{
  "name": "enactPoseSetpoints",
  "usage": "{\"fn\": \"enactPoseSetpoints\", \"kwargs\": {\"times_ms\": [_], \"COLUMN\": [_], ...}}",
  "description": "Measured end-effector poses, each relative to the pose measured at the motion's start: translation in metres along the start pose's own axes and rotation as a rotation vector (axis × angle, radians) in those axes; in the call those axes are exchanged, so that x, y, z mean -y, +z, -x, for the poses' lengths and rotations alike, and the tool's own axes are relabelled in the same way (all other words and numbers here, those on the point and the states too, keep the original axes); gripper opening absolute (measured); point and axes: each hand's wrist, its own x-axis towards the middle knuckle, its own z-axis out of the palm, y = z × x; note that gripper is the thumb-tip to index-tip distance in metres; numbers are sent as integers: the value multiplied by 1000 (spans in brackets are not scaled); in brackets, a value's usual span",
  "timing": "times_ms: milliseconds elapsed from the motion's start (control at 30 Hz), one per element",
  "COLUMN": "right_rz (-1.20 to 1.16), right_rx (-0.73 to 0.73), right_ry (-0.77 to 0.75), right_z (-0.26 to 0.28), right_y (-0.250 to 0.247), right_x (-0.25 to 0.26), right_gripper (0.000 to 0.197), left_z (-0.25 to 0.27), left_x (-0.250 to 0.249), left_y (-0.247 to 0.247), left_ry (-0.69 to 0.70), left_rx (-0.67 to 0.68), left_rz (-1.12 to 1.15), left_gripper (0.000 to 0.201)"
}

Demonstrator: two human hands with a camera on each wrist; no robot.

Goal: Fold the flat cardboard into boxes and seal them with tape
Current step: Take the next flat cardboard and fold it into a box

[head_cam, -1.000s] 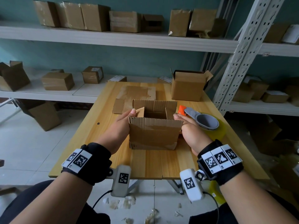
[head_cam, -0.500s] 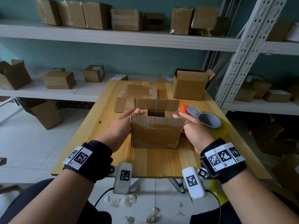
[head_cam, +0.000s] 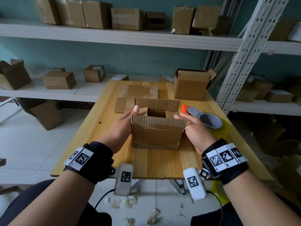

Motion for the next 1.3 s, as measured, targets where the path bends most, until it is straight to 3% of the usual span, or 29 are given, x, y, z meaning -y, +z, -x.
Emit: {"fn": "enactPoseSetpoints", "kwargs": {"times_ms": [67,367,500,733,867,1000,1167,1300], "right_rz": [-40,12,39,30,18,87,101,98], "right_rx": [-5,-14,-28,-43,-43,-35,-54,-62], "right_ry": [21,0,-23,-23,-13,-40,-76,-101], "right_z": [1,2,5,4,3,3,-1,-2], "right_y": [1,3,5,7,5,4,5,6], "right_x": [2,3,4,3,-2,-2,-2,-2], "right_gripper": [44,55,54,52,34,46,47,46], "left_z": [-2,-5,-10,-9,-4,-5,-9,-5], "left_x": [3,3,8,7,5,4,5,2], "left_y": [-1,0,-2,-2,0,0,1,2], "left_ry": [15,20,50,73,78,66,74,107], "left_rx": [-1,3,-6,-9,-5,-12,-47,-30], "left_rz": [13,12,33,-12,-26,-50,-31,-33], "left_gripper": [92,55,83,83,78,44,47,34]}}
